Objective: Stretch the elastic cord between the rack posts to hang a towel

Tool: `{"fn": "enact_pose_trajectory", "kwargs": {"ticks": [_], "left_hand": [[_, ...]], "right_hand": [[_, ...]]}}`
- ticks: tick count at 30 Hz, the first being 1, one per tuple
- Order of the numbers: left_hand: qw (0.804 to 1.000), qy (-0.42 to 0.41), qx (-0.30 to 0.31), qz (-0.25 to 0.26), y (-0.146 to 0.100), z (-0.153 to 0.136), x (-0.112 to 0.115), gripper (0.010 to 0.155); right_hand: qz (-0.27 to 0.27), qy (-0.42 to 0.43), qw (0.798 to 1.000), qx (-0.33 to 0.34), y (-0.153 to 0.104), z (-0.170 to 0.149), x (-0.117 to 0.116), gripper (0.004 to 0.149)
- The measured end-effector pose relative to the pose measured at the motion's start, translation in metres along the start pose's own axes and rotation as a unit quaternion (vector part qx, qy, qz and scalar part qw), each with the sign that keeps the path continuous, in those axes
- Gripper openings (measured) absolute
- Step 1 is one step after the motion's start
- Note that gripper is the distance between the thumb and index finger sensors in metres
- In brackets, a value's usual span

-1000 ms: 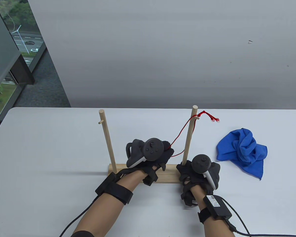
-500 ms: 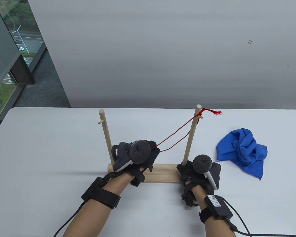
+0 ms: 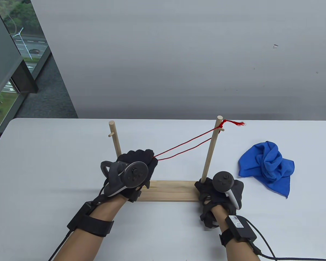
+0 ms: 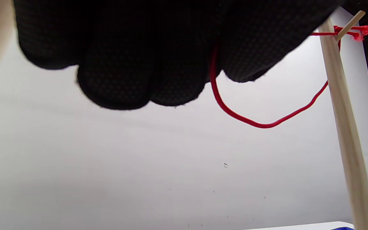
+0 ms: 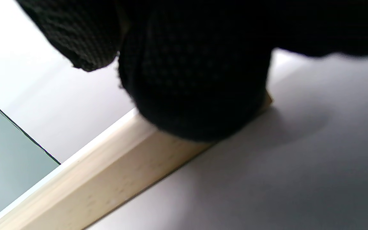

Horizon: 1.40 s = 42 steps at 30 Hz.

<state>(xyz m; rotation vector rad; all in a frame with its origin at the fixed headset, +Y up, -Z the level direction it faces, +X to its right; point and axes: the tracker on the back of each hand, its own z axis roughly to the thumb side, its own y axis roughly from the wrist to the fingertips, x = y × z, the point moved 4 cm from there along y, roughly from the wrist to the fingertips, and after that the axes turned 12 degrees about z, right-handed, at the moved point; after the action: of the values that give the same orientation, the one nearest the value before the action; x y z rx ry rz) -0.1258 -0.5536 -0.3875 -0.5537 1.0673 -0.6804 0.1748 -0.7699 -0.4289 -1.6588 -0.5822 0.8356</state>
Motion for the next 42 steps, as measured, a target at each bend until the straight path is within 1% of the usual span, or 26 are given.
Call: {"fn": "enact_pose_trajectory", "kwargs": {"ticks": [3,8,18,22,28,42], "left_hand": [[1.000,0.000,-0.004,0.017,0.001,-0.005,-0.013,0.043],[0.997,0.036,0.016,0.063,0.006,-0.007,-0.043,0.043],[0.987,0.090,0.049,0.120,0.017,-0.007,-0.095,0.043],[0.985,0.097,0.056,0.132,0.020,-0.008,-0.109,0.042],[0.982,0.094,0.056,0.151,0.024,-0.011,-0.125,0.042],[0.981,0.076,0.031,0.178,0.032,-0.033,-0.156,0.041]], "right_hand": [[0.003,0.000,1.000,-0.001,0.000,0.000,0.000,0.053],[0.008,0.001,1.000,-0.001,0.000,-0.001,-0.001,0.054],[0.019,0.005,1.000,-0.003,0.002,-0.003,-0.003,0.053],[0.021,0.004,1.000,-0.002,0.003,-0.003,-0.003,0.055],[0.022,0.003,1.000,-0.002,0.003,-0.003,-0.004,0.054],[0.027,0.004,1.000,0.002,0.004,-0.003,-0.005,0.056]]}}
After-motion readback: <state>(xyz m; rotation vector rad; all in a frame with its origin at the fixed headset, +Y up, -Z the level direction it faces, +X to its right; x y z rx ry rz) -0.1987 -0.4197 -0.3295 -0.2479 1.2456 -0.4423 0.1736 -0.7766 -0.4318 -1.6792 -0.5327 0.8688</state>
